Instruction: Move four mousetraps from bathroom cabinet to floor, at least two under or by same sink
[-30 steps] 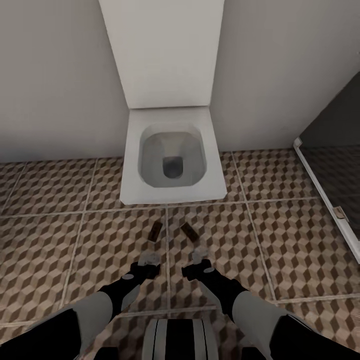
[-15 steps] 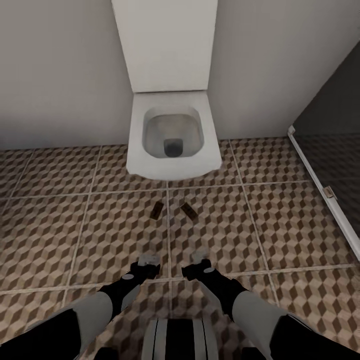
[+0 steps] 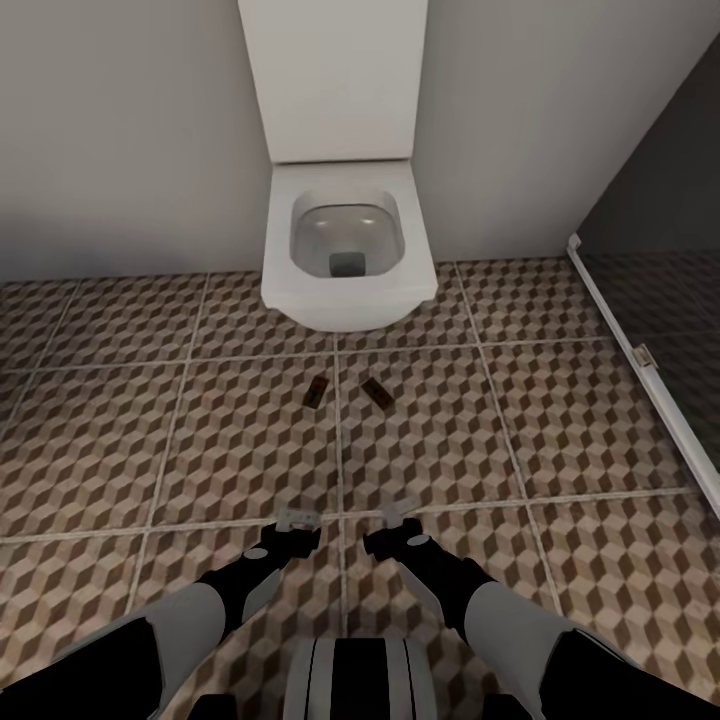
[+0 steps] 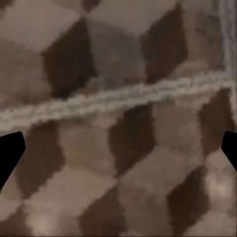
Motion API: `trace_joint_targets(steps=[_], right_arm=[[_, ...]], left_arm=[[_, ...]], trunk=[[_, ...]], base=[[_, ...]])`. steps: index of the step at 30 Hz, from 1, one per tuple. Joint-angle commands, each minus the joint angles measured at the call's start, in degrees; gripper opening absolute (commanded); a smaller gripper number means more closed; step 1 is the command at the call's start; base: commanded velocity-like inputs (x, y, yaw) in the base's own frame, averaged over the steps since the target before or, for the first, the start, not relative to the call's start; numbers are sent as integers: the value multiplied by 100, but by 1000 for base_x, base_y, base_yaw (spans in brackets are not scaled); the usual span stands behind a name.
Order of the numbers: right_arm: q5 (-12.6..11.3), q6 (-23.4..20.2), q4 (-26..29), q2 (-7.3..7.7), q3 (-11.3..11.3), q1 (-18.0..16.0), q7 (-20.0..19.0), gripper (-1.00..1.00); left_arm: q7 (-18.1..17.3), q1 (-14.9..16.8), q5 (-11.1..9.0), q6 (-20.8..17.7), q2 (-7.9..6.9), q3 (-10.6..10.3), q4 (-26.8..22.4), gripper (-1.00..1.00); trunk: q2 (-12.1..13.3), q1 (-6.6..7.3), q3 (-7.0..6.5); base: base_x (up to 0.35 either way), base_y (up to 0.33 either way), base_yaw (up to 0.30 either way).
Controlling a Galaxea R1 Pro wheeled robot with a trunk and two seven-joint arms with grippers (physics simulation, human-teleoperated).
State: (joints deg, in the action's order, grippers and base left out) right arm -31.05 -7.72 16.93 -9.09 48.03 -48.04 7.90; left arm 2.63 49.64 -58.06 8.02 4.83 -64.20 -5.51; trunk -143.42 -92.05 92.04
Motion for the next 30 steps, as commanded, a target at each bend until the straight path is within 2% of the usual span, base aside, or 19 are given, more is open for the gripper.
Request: trace_joint_targets(steps=[1,30], right_arm=[[-41,-27,12,4,48,-3,43,100],[-41,-27,12,4,48,-3,39,100]], left_arm=[[27,2,-30,15,0,-49,-3,100],[27,2,-30,15,0,-49,-3,100]], trunk=[[-1,2,3],[-1,2,3]], base=[[-63,0,0],[-6,0,0]])
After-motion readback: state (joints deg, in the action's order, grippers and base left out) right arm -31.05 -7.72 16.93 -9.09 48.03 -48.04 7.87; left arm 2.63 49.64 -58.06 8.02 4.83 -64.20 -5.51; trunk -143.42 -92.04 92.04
